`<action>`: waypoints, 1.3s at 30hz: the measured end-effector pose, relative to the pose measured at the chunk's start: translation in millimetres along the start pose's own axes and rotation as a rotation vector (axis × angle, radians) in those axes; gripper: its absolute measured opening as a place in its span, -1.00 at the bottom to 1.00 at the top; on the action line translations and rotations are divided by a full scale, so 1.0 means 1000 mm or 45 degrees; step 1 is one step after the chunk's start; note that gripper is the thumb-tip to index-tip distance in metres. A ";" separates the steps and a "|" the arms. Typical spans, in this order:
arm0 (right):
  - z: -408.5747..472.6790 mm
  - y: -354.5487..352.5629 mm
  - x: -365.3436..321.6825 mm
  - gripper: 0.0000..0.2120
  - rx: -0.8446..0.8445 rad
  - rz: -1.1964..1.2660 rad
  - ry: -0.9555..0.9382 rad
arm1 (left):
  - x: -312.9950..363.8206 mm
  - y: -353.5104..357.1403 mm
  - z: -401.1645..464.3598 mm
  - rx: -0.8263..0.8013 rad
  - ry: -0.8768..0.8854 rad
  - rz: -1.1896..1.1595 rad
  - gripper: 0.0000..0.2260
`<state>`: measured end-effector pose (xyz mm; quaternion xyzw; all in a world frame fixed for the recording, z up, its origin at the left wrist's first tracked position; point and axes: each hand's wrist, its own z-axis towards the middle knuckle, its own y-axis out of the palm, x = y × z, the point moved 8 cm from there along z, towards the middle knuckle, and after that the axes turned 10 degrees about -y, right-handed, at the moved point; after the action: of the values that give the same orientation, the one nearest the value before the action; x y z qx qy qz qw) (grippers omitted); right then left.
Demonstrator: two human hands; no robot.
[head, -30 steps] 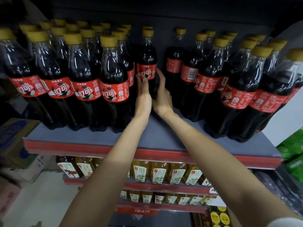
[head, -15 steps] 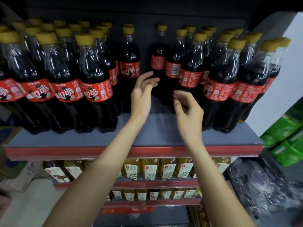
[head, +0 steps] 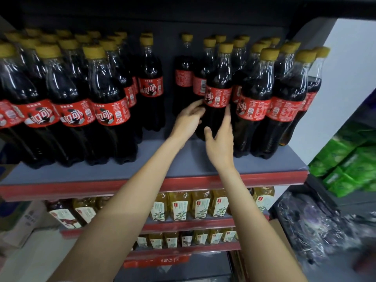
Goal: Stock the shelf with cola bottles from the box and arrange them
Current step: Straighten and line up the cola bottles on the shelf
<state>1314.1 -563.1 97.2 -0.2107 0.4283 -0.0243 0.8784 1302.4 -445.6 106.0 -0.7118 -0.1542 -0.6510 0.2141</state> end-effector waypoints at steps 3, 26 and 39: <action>0.002 -0.001 -0.002 -0.27 -0.074 0.018 -0.095 | -0.004 -0.022 -0.016 0.128 0.101 0.132 -0.65; 0.018 0.101 -0.046 -0.26 -0.443 0.332 -0.174 | -0.037 -0.095 -0.079 0.399 0.090 -0.086 -0.53; 0.022 0.051 -0.035 -0.53 -0.070 0.080 -0.311 | -0.007 -0.106 -0.135 0.600 0.451 0.206 -0.60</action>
<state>1301.6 -501.2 114.7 -0.2227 0.3251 0.0407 0.9182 1132.5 -421.8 118.0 -0.5279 -0.2041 -0.6921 0.4479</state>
